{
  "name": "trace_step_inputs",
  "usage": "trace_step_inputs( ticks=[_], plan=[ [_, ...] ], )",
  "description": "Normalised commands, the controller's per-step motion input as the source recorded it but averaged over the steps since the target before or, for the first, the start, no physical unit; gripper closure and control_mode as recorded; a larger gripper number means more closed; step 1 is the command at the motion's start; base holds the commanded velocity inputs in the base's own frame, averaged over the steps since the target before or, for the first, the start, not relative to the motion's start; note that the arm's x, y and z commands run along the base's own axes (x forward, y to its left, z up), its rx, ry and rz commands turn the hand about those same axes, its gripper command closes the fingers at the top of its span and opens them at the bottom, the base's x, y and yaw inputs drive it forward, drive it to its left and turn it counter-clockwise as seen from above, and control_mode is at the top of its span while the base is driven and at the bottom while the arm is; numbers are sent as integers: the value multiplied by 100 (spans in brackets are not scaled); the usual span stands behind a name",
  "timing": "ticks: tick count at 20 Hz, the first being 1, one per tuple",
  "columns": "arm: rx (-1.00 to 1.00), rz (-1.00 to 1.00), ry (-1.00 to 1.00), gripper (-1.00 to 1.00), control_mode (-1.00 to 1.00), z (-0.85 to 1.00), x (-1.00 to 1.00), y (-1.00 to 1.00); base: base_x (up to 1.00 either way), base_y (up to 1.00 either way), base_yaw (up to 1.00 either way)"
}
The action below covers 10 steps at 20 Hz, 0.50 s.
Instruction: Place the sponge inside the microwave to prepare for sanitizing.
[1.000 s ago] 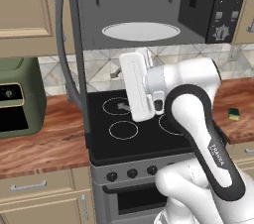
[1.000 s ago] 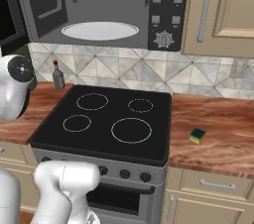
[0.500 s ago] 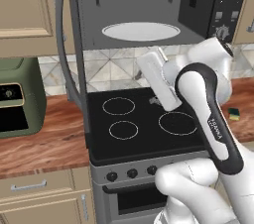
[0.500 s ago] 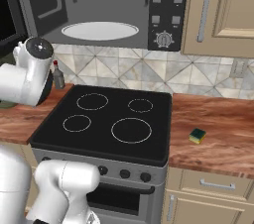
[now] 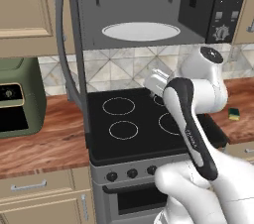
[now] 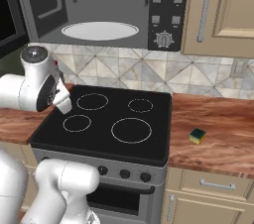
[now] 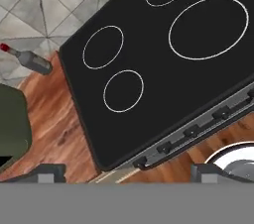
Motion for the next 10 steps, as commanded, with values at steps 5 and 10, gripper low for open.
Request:
trace_step_inputs(
  ticks=[5,10],
  plan=[
    [-42,0,-13,-100,-100,-50,1,-47,0,0,0],
    [-24,0,0,-100,-100,-2,34,-61,0,0,0]
  ],
)
